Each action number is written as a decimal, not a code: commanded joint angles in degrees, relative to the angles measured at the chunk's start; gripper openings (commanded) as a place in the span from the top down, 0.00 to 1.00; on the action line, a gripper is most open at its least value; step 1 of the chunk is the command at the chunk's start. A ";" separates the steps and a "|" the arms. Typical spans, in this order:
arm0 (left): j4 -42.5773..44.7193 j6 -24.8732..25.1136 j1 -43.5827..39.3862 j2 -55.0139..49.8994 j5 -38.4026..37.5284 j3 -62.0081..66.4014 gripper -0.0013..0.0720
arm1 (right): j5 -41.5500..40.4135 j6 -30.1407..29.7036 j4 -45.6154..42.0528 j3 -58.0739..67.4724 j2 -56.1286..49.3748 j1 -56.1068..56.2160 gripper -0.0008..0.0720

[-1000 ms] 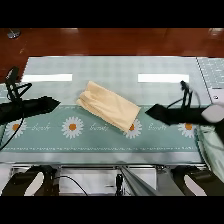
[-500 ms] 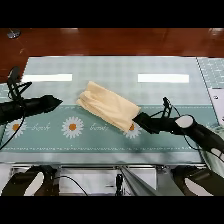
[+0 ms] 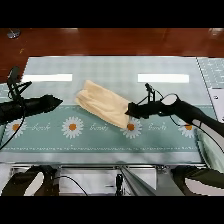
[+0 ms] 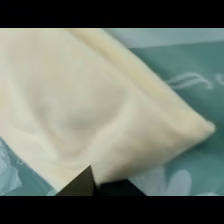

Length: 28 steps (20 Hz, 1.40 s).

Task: Fold the shirts.

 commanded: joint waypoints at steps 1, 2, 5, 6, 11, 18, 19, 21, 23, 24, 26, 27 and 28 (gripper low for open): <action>0.00 0.02 0.07 -0.04 -0.28 0.00 0.94 | 8.48 -3.43 -5.22 12.74 -0.94 -1.84 0.96; 0.00 0.02 0.07 -0.04 -0.50 -0.02 0.94 | 11.13 -0.59 -9.35 18.34 -0.79 -3.13 0.96; 0.00 0.02 0.07 -0.04 -0.48 -0.02 0.94 | 22.75 4.42 -13.35 37.29 -0.79 -7.63 0.96; 0.00 0.02 0.07 -0.04 -0.48 -0.02 0.94 | 26.21 4.48 -14.16 43.15 -0.79 -8.85 0.96; 0.00 0.00 0.07 -0.04 -0.48 -0.02 0.94 | 42.12 11.58 -27.76 63.60 -0.66 -18.69 0.96; 0.00 0.00 0.07 -0.04 -0.24 -0.02 0.94 | 62.38 15.74 -29.38 66.82 3.10 -43.32 0.96; 0.00 0.00 0.07 -0.07 -0.24 -0.02 0.94 | 62.31 17.38 -29.31 66.60 4.55 -47.47 0.96; 0.00 0.00 0.07 -0.07 -0.24 -0.02 0.94 | 62.38 18.67 -30.73 66.58 7.34 -54.51 0.96; 0.00 0.00 0.07 -0.07 -0.26 -0.02 0.94 | 62.49 19.37 -35.08 64.35 11.28 -59.67 0.96; 0.00 0.02 0.04 -0.07 -0.28 -0.02 0.94 | 62.49 19.12 -37.38 61.31 14.10 -61.59 0.97; 0.00 0.02 0.07 -0.07 -0.28 -0.02 0.94 | 62.49 17.46 -42.73 52.41 20.44 -64.78 0.96; 0.00 0.02 0.07 -0.07 -0.28 -0.02 0.94 | 62.51 17.38 -47.06 47.41 23.71 -66.47 0.96; 0.00 0.02 0.07 -0.07 -0.26 -0.02 0.94 | 62.45 16.52 -53.02 42.10 27.17 -68.39 0.96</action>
